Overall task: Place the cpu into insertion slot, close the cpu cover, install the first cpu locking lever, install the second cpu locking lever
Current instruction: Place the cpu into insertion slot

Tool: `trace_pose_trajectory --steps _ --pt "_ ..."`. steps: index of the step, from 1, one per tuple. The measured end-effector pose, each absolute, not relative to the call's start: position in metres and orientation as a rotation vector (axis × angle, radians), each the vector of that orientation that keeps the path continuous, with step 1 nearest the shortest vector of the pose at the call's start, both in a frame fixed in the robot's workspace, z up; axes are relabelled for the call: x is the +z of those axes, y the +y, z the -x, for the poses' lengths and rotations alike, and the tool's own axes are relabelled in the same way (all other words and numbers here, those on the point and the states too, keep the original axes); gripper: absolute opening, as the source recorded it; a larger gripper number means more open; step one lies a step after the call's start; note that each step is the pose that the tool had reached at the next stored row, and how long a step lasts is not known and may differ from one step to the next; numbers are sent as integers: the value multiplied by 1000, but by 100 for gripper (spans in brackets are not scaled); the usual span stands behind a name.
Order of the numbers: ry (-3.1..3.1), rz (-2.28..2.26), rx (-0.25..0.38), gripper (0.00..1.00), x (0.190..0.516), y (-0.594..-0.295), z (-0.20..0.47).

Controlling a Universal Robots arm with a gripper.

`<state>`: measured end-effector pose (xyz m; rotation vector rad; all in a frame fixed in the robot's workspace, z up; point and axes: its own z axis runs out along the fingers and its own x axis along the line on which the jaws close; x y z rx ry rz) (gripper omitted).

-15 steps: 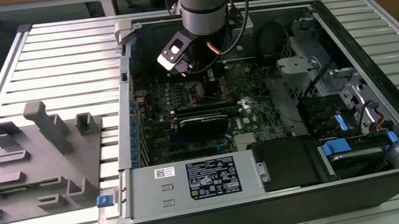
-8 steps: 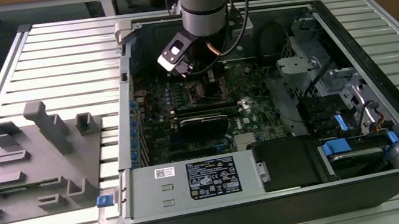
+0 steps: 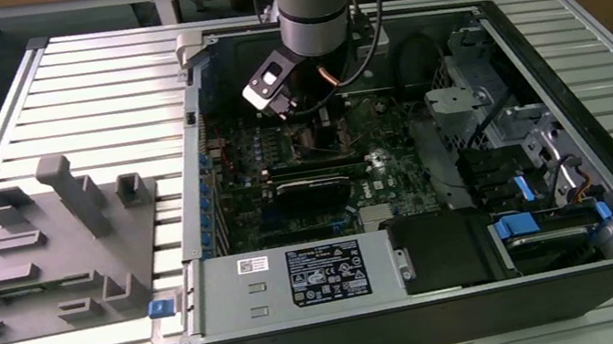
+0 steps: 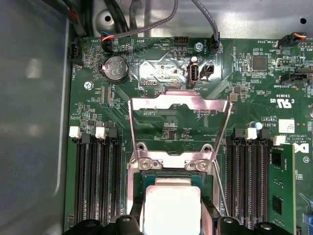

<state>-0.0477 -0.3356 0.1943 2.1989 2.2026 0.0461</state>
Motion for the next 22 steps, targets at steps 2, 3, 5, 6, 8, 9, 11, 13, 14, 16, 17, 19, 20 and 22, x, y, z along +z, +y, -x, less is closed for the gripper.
trace_pose_trajectory --steps 2,3,5,6,8,9,11,13,14,16,17,19,20,22 --pt "2203 -2199 46 54 193 -336 48" --pt "2202 -2199 45 54 193 -336 48" --pt "2203 -2199 45 54 192 -336 48" --pt "2203 -2199 45 54 192 -336 48" --pt "2203 -2199 45 54 192 -336 48" --pt "2203 -2199 45 54 192 -336 48" --pt "2203 -2199 45 54 192 -336 48" --pt "2203 -2199 45 54 192 -336 48" --pt "2203 -2199 45 54 192 -336 48" --pt "2203 -2199 45 54 192 -336 48" --pt "2203 -2199 46 54 192 -336 48" --pt "2203 -2199 45 54 191 -336 48" --pt "2203 -2199 45 54 191 -336 48" --pt "2203 -2199 45 54 191 -336 48"
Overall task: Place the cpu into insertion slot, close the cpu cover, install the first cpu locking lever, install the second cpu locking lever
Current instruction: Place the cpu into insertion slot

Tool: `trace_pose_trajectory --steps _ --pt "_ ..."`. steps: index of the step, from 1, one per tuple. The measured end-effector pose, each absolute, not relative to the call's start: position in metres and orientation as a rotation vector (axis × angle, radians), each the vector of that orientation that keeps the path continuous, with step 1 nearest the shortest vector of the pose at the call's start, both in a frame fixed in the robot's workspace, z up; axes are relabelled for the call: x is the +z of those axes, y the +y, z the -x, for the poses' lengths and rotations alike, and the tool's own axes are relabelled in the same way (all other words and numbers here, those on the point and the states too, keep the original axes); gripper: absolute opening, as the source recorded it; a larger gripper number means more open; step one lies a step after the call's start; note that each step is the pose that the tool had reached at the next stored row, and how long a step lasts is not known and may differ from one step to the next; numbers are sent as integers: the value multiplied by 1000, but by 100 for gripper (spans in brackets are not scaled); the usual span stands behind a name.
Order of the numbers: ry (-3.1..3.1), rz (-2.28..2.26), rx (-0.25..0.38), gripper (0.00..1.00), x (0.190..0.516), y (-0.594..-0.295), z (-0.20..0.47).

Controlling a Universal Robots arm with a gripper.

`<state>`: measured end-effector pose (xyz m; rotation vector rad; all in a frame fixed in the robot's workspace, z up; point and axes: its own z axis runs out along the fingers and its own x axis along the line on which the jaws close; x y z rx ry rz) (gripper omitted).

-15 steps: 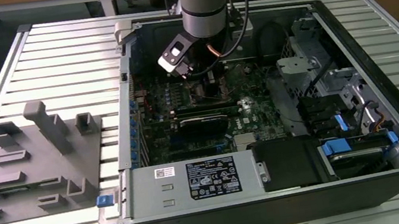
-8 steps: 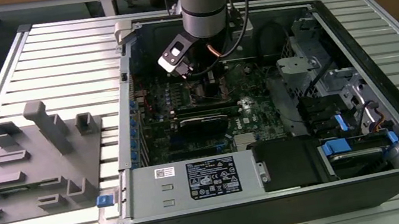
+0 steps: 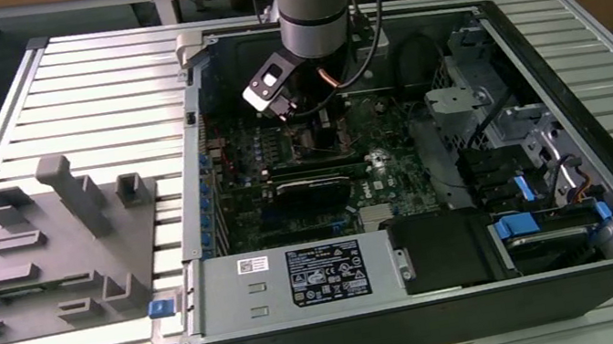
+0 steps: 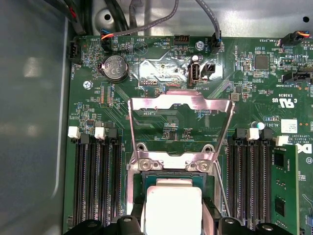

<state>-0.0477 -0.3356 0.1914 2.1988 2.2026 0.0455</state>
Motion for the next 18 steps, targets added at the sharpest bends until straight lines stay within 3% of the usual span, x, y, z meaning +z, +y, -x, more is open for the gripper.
trace_pose_trajectory --steps 15,18 --pt "2203 -2199 48 55 191 -335 48" --pt "2203 -2199 46 67 191 -336 48"
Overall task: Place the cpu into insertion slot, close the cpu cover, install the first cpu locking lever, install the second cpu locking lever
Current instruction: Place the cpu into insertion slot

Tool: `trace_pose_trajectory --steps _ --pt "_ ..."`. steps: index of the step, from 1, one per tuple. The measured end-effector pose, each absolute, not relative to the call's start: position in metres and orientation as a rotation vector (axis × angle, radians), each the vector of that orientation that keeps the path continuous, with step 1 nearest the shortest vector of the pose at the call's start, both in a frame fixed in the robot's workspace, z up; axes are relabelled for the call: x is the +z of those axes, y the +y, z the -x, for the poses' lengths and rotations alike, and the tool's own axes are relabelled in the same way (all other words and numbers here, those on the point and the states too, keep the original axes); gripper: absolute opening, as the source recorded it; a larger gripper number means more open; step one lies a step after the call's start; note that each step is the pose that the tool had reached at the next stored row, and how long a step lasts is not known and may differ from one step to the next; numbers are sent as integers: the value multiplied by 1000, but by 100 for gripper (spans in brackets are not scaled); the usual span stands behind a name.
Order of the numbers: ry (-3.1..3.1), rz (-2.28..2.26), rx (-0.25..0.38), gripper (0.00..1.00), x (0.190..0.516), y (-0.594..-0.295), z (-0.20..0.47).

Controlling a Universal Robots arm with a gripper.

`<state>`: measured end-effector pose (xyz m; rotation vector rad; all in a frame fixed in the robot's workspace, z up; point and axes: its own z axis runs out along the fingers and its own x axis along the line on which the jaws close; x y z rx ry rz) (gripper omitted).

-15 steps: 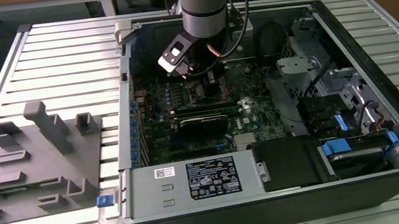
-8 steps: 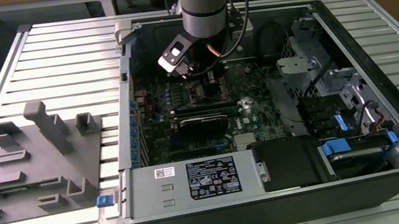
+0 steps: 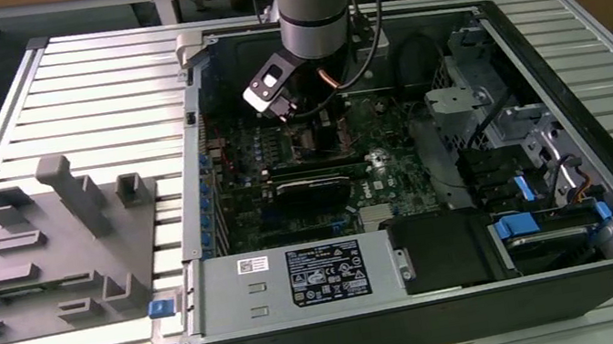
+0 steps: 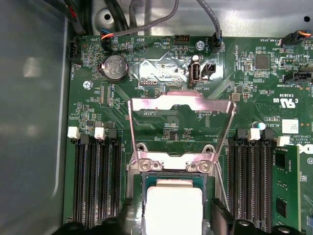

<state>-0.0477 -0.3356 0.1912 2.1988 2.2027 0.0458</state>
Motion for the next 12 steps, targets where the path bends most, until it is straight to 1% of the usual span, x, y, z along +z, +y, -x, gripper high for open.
trace_pose_trajectory --steps 1,2,8,12 --pt "2203 -2199 46 67 191 -336 48" --pt "2203 -2199 46 73 191 -336 48" --pt "2203 -2199 45 73 192 -336 48" --pt "2203 -2199 46 73 198 -336 48"
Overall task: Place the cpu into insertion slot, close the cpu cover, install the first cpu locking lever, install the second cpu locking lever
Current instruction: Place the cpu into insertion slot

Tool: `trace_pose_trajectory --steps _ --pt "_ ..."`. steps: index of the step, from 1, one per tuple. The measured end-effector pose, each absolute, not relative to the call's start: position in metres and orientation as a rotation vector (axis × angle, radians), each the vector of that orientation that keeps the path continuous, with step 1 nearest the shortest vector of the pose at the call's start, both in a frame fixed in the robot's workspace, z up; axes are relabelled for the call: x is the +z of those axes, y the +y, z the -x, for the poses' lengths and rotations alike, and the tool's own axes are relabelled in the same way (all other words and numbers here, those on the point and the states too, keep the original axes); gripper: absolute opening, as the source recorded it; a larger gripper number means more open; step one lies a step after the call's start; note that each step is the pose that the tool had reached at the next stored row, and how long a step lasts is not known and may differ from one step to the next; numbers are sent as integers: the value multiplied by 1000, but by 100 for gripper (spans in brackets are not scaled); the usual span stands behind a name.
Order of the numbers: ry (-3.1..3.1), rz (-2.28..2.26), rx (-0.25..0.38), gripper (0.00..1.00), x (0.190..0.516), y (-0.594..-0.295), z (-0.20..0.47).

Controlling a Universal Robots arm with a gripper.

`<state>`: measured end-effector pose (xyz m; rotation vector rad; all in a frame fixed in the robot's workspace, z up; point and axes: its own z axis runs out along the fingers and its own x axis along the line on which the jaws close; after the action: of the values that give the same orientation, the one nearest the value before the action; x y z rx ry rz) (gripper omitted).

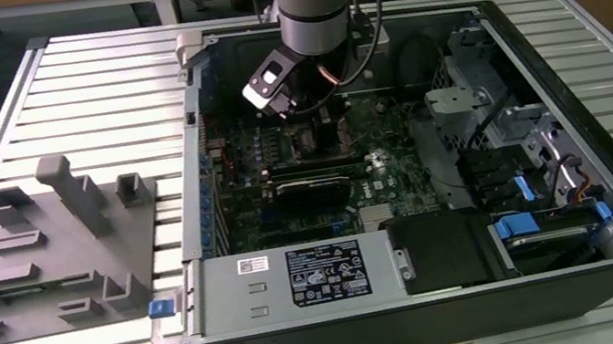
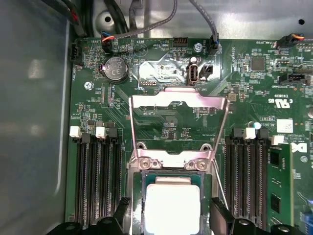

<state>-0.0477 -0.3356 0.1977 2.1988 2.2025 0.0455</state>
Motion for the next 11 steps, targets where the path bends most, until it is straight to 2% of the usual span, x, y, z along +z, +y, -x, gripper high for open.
trace_pose_trajectory --steps 11 --pt "2203 -2199 46 72 201 -336 48"
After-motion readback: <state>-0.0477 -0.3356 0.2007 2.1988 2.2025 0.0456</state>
